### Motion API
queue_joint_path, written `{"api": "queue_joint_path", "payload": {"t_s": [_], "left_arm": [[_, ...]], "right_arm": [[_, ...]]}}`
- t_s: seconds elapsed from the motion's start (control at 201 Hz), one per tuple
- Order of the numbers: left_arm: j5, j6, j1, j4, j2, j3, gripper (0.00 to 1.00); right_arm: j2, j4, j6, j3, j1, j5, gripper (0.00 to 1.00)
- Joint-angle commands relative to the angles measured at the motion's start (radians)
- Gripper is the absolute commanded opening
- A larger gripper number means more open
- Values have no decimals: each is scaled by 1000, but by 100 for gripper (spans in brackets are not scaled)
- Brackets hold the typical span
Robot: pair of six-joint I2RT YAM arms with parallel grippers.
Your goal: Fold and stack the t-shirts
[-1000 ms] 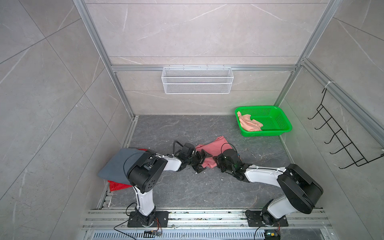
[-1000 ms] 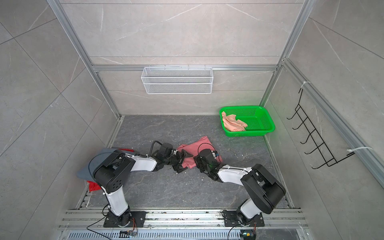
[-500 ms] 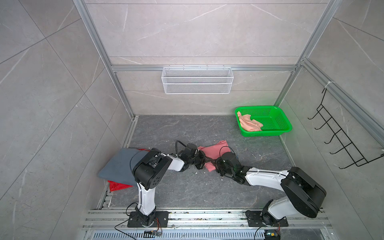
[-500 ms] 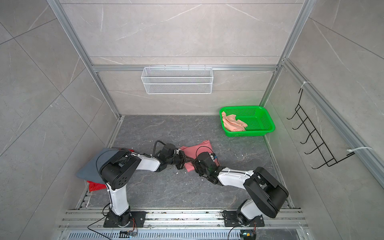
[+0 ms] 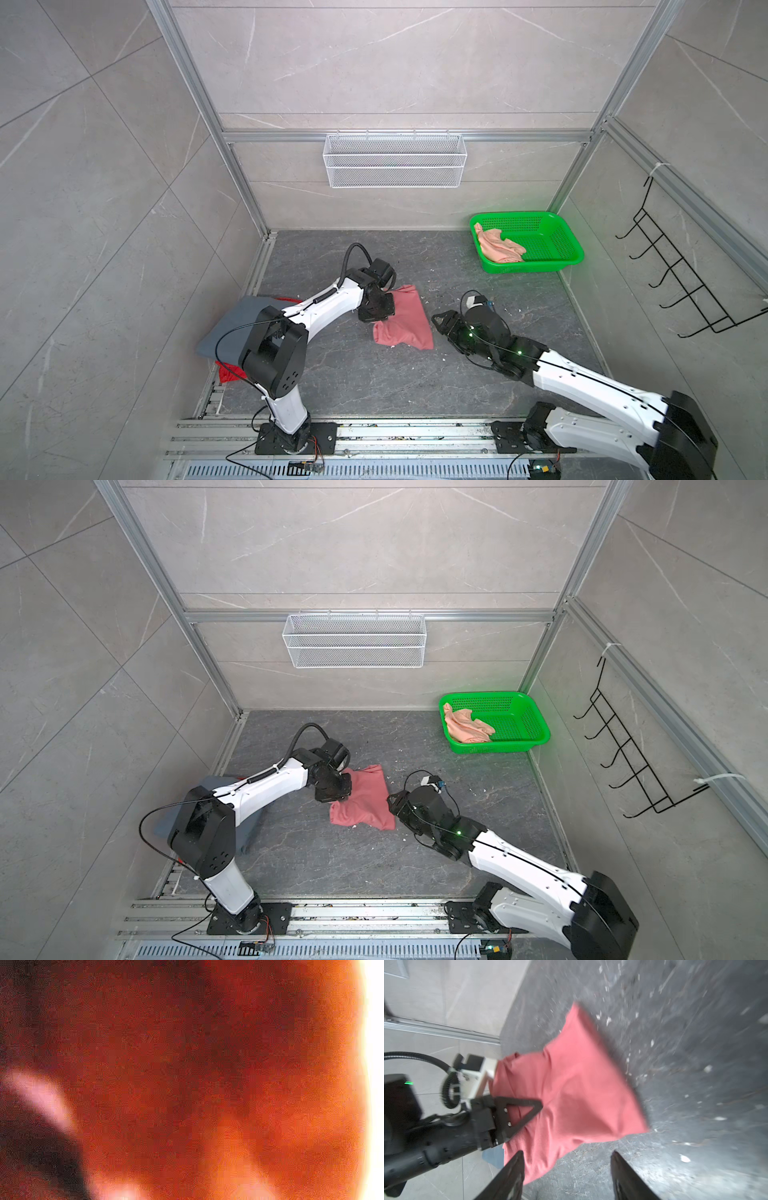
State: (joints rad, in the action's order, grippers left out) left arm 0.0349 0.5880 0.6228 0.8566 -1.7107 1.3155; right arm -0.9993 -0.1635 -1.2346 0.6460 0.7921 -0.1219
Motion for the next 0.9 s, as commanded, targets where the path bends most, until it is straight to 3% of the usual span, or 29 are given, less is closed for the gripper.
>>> {"api": "queue_joint_path", "payload": {"t_s": [0.0, 0.159, 0.294, 0.468, 0.896], "left_arm": [[346, -183, -3, 346, 99, 33, 0], [482, -239, -8, 435, 186, 55, 0], [494, -307, -40, 479, 250, 75, 0], [592, -387, -94, 566, 288, 140, 0], [524, -503, -251, 550, 393, 183, 0]], "right_arm": [[89, -210, 105, 27, 5, -118, 68], [149, -273, 129, 36, 5, -184, 69], [141, -281, 150, 48, 5, -185, 69], [128, -256, 149, 30, 5, -177, 69], [195, -284, 157, 19, 4, -255, 69]]}}
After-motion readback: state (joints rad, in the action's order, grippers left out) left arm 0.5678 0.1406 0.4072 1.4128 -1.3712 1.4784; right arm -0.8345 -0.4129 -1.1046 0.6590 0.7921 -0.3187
